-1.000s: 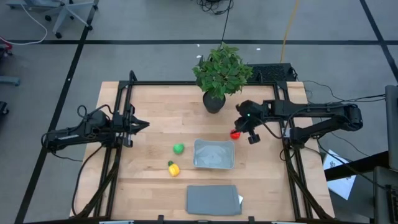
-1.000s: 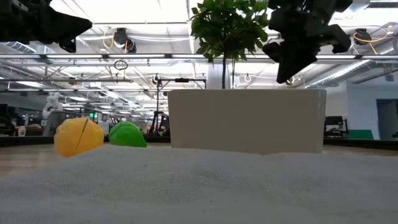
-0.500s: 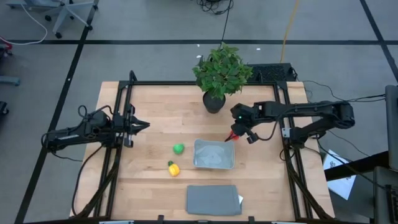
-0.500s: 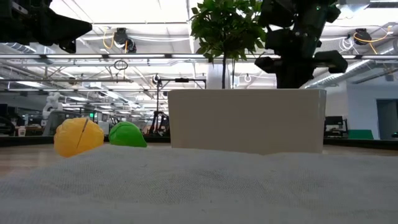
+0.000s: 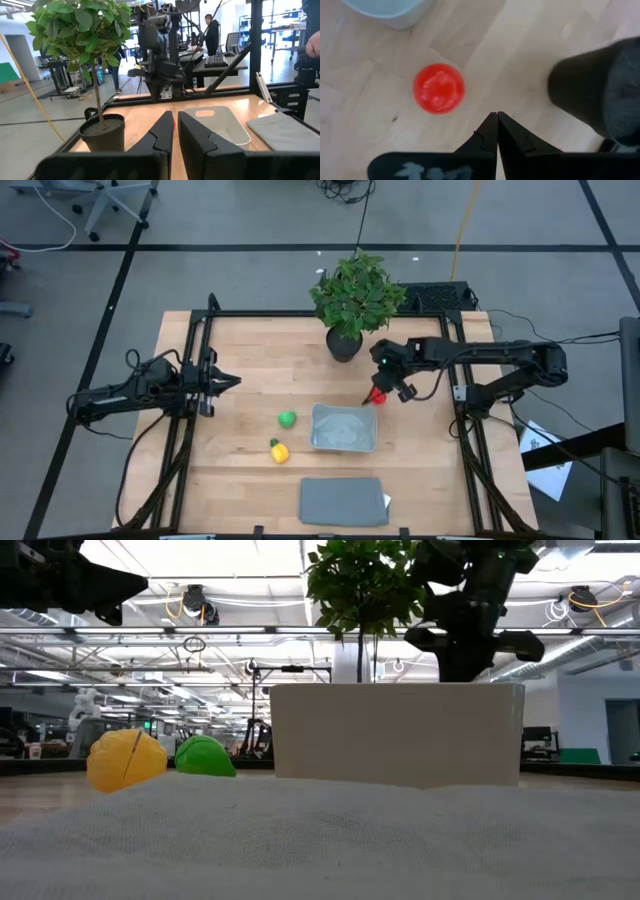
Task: Pick and placing Produce into tupperware
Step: Put the tomato into the basket
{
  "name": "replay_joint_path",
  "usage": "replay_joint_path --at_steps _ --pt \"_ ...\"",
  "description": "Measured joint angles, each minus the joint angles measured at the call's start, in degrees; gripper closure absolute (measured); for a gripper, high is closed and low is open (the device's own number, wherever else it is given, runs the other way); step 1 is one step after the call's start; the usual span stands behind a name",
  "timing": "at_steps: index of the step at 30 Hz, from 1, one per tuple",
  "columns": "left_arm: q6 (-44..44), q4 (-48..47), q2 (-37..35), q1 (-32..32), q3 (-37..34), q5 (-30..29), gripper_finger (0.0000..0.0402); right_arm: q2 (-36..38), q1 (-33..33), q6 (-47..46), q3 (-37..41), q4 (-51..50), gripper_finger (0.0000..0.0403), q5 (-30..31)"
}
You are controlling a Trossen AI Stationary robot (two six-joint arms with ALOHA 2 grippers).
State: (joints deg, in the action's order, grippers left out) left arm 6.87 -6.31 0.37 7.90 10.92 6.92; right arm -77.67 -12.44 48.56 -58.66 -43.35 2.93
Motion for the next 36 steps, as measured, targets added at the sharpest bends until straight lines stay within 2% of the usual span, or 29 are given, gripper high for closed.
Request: replay_joint_path --at_steps 13,18,23,33,36 --pt "0.0 0.0 0.0 0.0 0.0 0.0 0.0369 0.0 -0.6 -2.7 -0.3 -0.3 0.0402 -2.1" --pt "0.0 0.0 0.0 0.0 0.0 0.0 0.0369 0.0 -0.6 -0.2 -0.3 -0.5 0.0378 -6.6" --pt "0.0 -0.7 0.0 0.0 0.0 0.0 0.0369 0.0 -0.6 0.1 -0.3 -1.5 0.0314 -8.1" --pt "0.0 -1.5 0.0 0.0 0.0 0.0 0.0369 0.0 -0.6 -5.5 0.0 -0.2 0.0116 -9.7" --pt "-0.2 -1.7 0.0 0.0 0.0 0.0 0.0369 0.0 -0.6 -8.3 0.5 1.1 0.0075 -9.8"
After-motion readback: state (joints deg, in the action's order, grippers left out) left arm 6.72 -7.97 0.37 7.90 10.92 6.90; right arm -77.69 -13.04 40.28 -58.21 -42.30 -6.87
